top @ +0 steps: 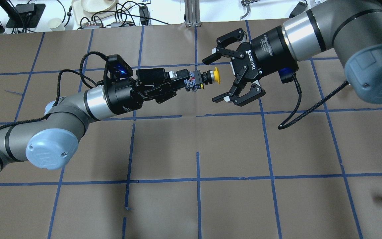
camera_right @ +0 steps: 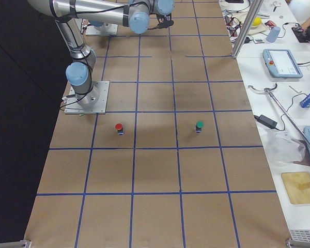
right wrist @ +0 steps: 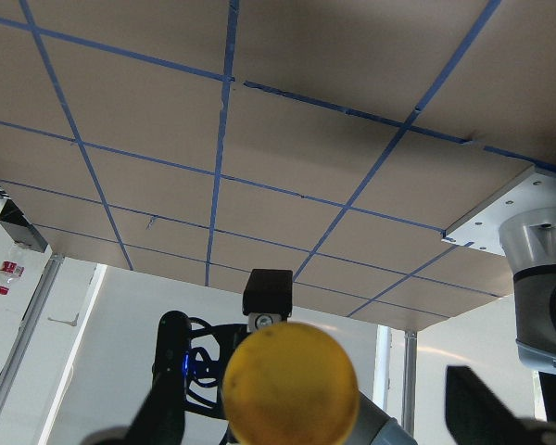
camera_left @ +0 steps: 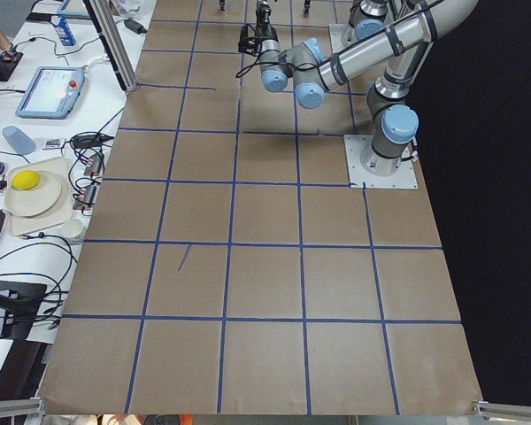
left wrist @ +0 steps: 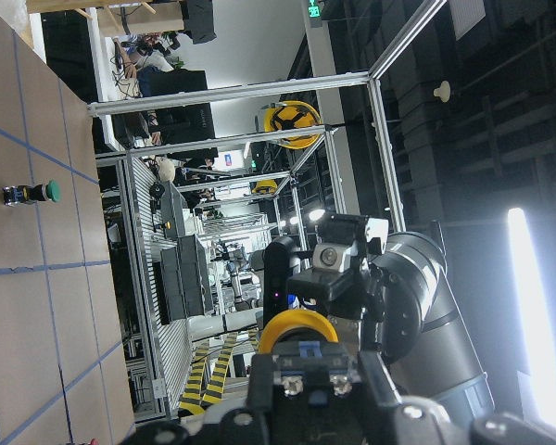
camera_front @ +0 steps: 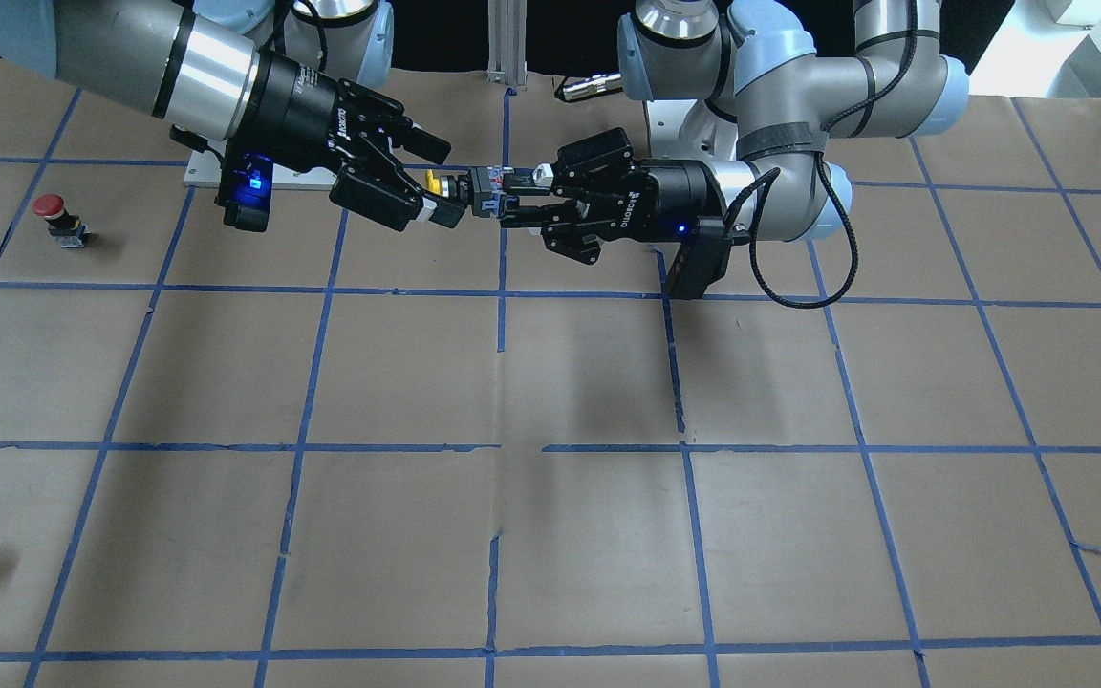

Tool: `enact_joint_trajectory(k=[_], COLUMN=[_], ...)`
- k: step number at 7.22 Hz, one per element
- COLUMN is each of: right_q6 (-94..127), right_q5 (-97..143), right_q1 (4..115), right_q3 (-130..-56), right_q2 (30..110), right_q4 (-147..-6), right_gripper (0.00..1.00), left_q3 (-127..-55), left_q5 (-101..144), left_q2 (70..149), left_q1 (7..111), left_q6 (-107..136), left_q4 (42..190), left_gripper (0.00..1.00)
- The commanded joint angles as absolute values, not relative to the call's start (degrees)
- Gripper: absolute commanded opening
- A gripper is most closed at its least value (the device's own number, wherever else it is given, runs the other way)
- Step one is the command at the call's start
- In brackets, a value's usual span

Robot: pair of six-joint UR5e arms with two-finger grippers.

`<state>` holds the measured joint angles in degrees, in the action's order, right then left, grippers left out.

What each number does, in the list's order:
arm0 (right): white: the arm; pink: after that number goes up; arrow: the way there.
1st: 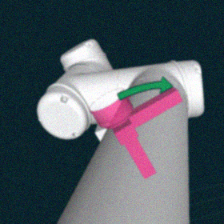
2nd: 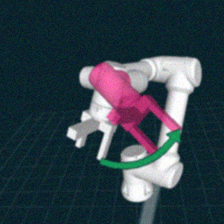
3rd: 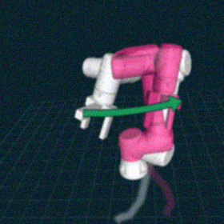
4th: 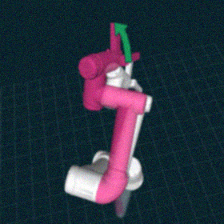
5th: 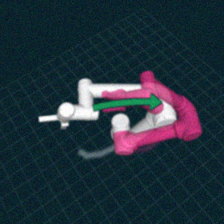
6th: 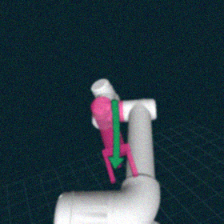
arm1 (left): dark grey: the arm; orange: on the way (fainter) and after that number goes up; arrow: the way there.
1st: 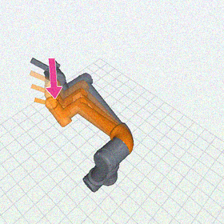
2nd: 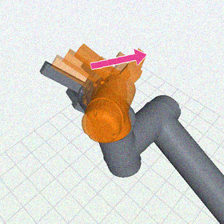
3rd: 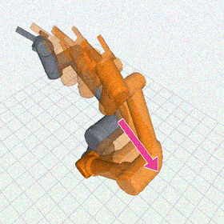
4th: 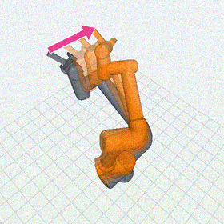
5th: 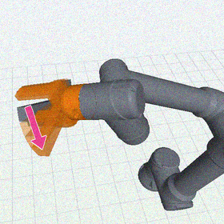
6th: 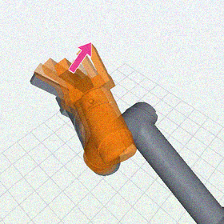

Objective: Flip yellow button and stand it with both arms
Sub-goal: 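Close the right gripper on the yellow cap held by the left gripper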

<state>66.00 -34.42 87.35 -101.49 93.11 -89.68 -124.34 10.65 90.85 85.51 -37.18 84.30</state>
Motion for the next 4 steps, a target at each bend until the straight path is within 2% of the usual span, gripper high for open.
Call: enact_joint_trajectory(k=[1, 3, 4], right_q6=[66.0, 66.1, 66.2], right_q5=[-36.0, -36.5, -36.2], right_q1=[86.7, 86.6, 86.6], right_q3=[-101.6, -102.0, -102.0], right_q2=[93.7, 93.7, 93.7], right_q4=[-90.1, -89.7, -89.5], right_gripper=[0.99, 0.86, 0.76], left_q3=[-124.5, -124.5, -124.5], left_q5=[10.6, 10.5, 10.5], left_q2=[90.8, 90.8, 90.8], left_q1=[85.7, 85.7, 85.7], left_q6=[-37.2, -37.2, -37.1], left_q4=[84.3, 84.3, 84.3], left_gripper=[0.01, 0.01, 0.01])
